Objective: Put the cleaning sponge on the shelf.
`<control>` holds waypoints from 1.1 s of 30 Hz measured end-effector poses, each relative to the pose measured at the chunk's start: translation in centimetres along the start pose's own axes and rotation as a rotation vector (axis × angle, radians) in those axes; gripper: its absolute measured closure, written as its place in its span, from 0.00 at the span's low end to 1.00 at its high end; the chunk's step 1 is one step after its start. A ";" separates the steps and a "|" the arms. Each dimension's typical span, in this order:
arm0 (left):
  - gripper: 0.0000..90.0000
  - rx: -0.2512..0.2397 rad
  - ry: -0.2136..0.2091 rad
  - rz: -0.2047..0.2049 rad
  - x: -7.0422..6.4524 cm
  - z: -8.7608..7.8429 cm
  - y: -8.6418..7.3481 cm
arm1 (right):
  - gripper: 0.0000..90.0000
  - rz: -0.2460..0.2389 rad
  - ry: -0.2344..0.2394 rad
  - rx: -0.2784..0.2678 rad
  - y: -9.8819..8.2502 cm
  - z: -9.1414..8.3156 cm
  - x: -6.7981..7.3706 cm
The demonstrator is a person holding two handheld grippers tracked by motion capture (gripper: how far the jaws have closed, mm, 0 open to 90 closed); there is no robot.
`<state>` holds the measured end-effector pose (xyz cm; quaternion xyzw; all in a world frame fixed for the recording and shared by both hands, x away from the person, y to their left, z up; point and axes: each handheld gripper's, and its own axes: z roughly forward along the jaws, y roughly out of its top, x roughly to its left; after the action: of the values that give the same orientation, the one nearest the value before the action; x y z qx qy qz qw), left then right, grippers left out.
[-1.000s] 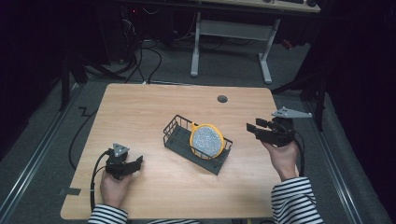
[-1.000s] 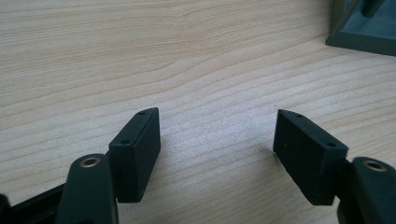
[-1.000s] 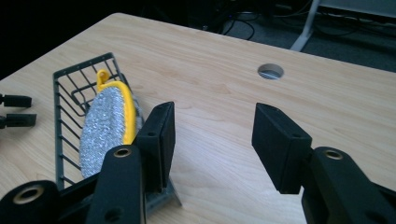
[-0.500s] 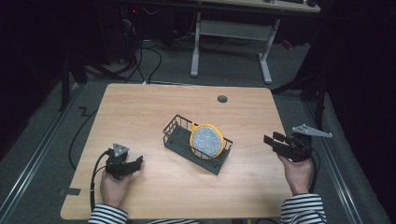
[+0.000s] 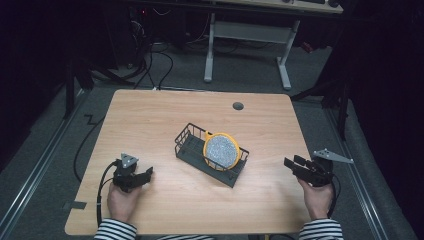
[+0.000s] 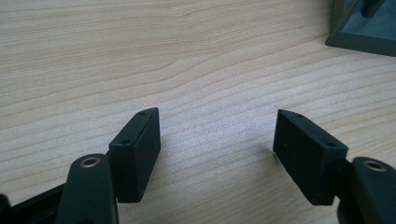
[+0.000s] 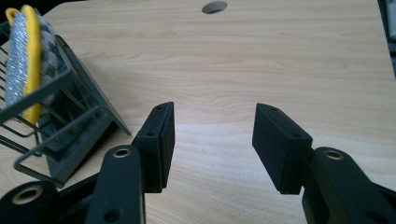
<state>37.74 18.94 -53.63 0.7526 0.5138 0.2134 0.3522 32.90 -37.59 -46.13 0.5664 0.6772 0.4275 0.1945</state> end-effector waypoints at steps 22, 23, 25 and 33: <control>0.36 0.003 0.003 0.003 0.0 0.0 0.0 | 0.52 -0.033 -0.099 0.101 -4.2 3.4 -0.4; 0.36 0.002 0.003 0.003 0.0 0.0 0.0 | 0.52 -0.031 -0.103 0.106 -4.3 3.5 -0.4; 0.36 0.001 0.003 0.003 0.0 0.0 0.0 | 0.52 -0.034 -0.111 0.113 -4.6 3.8 -0.4; 0.36 0.003 0.002 0.003 0.0 0.0 0.0 | 0.51 -0.054 -0.137 0.120 -5.3 4.2 -0.4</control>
<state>37.73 18.91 -53.62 0.7537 0.5132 0.2143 0.3502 33.03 -36.39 -52.79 0.5863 0.7019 0.3410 0.2174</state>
